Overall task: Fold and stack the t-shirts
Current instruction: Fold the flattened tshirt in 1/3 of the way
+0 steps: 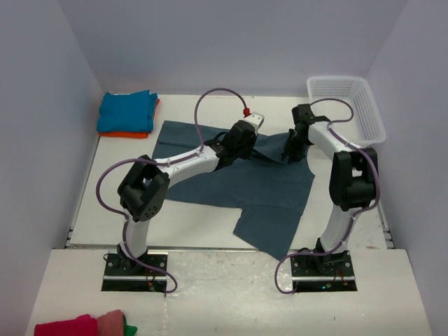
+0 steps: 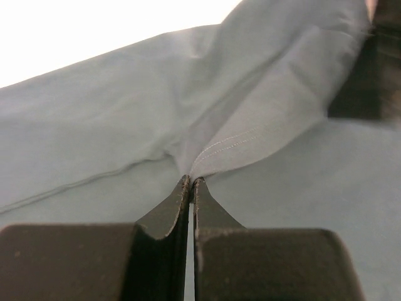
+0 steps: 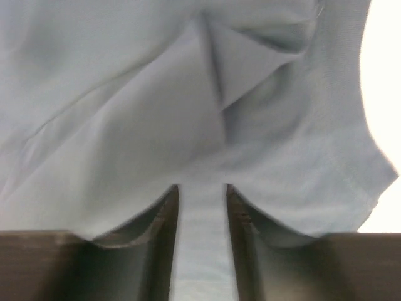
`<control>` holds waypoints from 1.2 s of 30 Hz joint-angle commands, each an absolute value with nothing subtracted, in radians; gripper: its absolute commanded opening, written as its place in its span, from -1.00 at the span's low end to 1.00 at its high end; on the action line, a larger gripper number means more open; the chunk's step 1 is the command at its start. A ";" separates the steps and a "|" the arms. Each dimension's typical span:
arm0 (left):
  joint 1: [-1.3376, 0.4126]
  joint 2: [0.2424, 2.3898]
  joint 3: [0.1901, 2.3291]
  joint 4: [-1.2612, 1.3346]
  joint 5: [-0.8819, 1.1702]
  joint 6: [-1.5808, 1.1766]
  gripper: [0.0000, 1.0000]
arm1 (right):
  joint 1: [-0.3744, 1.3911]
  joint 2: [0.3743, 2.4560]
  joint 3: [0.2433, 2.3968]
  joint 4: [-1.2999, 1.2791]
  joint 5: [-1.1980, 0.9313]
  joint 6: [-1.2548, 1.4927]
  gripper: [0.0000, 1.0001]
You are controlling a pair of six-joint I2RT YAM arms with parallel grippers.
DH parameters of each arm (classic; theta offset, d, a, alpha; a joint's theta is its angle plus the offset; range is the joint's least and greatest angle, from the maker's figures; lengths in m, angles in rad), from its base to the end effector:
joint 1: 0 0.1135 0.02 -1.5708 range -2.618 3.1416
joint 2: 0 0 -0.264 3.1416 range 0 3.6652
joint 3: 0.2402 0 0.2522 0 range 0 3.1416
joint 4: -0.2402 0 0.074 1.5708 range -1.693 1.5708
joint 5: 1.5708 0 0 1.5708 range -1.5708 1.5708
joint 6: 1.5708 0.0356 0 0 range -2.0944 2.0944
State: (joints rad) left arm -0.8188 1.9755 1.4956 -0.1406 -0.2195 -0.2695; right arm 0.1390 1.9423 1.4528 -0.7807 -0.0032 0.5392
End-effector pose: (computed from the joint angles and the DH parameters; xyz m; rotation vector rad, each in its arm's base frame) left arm 0.3181 -0.3288 0.2331 0.4757 2.1473 -0.3778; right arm 0.3889 0.0545 0.1926 0.5669 2.7986 0.1481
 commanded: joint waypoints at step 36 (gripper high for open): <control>-0.646 2.174 1.738 -0.199 -0.161 -0.245 -1.00 | 0.224 1.732 1.111 -0.353 -0.002 1.140 0.06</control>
